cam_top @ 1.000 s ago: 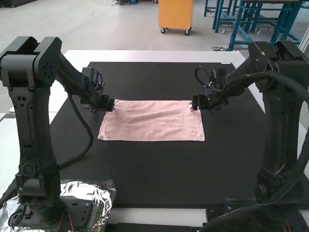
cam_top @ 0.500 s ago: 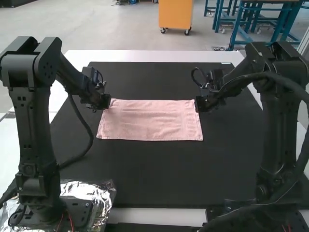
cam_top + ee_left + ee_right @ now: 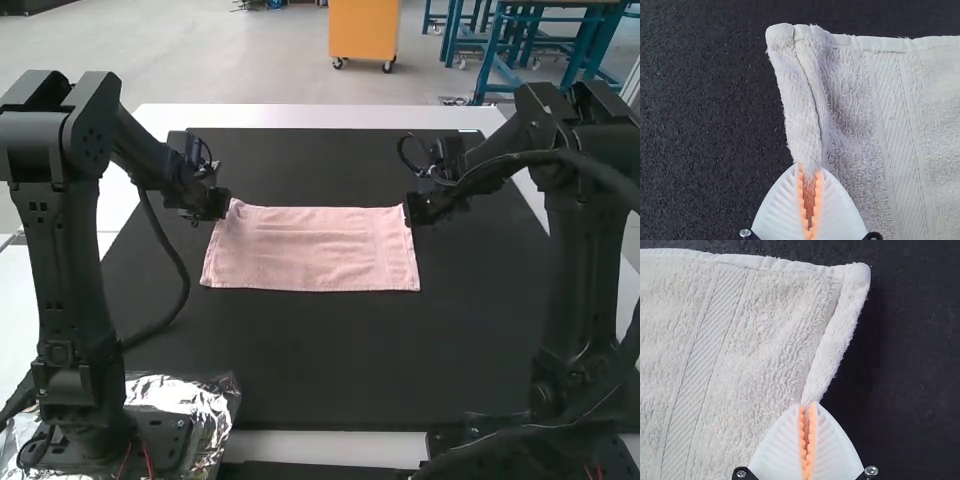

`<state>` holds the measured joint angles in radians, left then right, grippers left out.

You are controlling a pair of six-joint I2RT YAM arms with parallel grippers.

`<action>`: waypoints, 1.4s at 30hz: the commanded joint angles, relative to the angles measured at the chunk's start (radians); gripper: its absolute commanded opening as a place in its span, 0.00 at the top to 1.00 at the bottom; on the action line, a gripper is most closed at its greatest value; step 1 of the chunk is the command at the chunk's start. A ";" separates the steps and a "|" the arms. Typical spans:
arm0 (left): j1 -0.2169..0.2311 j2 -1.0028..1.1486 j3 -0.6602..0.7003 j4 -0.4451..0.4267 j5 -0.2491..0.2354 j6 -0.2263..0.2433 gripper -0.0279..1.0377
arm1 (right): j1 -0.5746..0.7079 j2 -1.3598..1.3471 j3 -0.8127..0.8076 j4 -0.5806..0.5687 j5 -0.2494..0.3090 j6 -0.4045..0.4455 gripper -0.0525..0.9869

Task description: Fold the towel.

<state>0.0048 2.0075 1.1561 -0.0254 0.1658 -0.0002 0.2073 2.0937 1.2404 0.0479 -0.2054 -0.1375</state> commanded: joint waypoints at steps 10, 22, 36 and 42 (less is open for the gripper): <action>0.015 -0.119 0.004 -0.068 0.044 0.046 0.95 | -0.040 -0.173 -0.032 -0.051 -0.078 0.016 0.97; 0.012 -0.273 -0.125 -0.088 0.051 0.083 0.95 | -0.091 -0.297 -0.148 -0.102 -0.144 -0.004 0.97; -0.002 -0.434 -0.276 -0.151 0.043 0.085 0.95 | -0.083 -0.463 -0.294 -0.195 -0.178 0.006 0.97; -0.002 -0.438 -0.340 -0.196 0.041 0.092 0.95 | -0.082 -0.465 -0.354 -0.238 -0.178 0.003 0.97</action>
<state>0.0078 1.5890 0.8379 -0.2157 0.2100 0.0715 0.1280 1.6516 0.9031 -0.1841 -0.3714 -0.1307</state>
